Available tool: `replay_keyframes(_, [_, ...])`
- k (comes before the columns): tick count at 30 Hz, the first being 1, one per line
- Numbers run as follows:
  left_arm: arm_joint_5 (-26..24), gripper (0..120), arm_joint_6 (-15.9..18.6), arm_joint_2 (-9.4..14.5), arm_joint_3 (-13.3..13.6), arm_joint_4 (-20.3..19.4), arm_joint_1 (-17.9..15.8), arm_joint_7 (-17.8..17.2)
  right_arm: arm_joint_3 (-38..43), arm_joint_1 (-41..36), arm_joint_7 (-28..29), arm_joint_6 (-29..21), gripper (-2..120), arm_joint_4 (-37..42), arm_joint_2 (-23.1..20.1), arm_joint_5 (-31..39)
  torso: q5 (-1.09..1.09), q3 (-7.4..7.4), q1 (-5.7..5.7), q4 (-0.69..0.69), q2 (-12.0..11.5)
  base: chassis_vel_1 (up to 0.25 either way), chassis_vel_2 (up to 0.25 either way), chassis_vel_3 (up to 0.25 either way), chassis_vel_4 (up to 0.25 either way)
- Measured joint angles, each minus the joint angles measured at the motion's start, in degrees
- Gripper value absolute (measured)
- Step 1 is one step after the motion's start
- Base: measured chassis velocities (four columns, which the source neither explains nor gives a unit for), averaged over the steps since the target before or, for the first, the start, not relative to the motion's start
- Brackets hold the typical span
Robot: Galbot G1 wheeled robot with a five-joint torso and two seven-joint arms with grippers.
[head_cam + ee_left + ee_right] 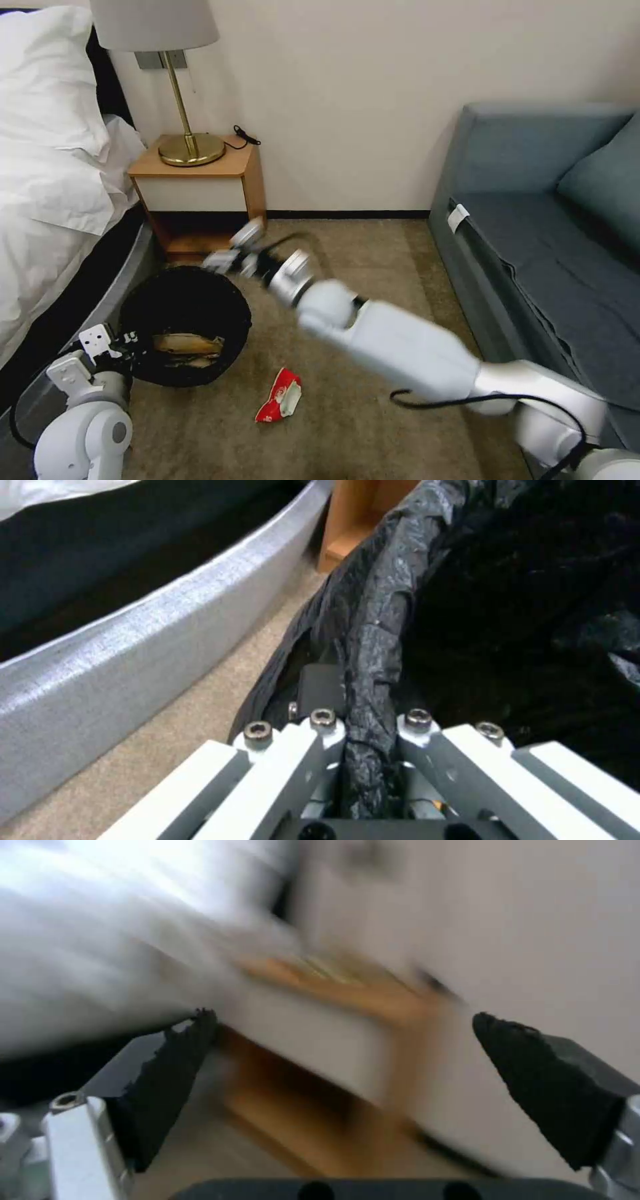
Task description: Pick up the trash bin, then pick up the garbage on the floor and place it into the trash bin.
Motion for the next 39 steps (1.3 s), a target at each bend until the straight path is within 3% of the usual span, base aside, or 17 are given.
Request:
replay_keyframes(1, [0.0,3,0.0,0.0,0.0,0.0,0.0,0.0,0.0,0.0,0.0,0.0,98,0.0,0.0,0.0,0.00,0.00,0.00,0.00,0.0,0.000,0.000,0.000,0.000])
replay_keyframes(3, [0.0,3,0.0,0.1,0.0,0.1,0.0,0.0,0.6,-2.3,7.0,-6.5,90,2.6,-5.3,5.7,0.00,0.00,0.00,-0.03,0.0,0.000,0.000,0.000,0.000])
replay_keyframes(6, [0.0,3,-0.1,0.1,0.0,0.3,0.0,0.0,-0.1,-6.9,10.9,-10.7,98,7.0,-10.4,9.7,0.01,0.00,0.00,-0.04,0.0,0.000,0.000,0.000,0.000])
replay_keyframes(13, [0.0,3,-0.1,0.2,0.0,0.5,-0.1,0.0,-3.9,-11.3,16.9,-15.7,100,13.6,-12.9,17.6,-0.01,0.00,0.00,0.00,0.0,0.000,0.000,0.000,0.000])
replay_keyframes(20, [0.0,3,-0.3,0.1,0.1,0.6,0.1,0.0,-9.4,-11.8,25.1,-20.3,100,15.9,-11.0,30.0,-0.02,-0.01,0.00,0.01,0.0,0.000,0.000,0.000,0.000])
replay_keyframes(26, [0.1,3,-0.5,-0.1,0.1,0.6,0.2,0.1,-15.2,-10.9,29.1,-20.5,100,11.5,-6.5,34.8,-0.02,0.00,0.00,0.01,0.0,0.000,0.000,0.000,0.000])
replay_keyframes(32, [0.2,3,-0.6,-0.2,0.1,0.6,0.2,0.1,-20.2,-10.9,29.7,-20.5,100,7.6,-1.6,35.7,-0.03,-0.01,0.00,0.01,0.0,0.000,0.000,0.000,0.000])
replay_keyframes(39, [0.4,3,-0.8,-0.3,0.0,0.7,0.1,0.1,-23.7,-11.3,29.7,-20.6,100,5.2,1.1,35.6,-0.03,0.00,0.00,0.01,0.0,0.000,0.000,0.000,0.000])
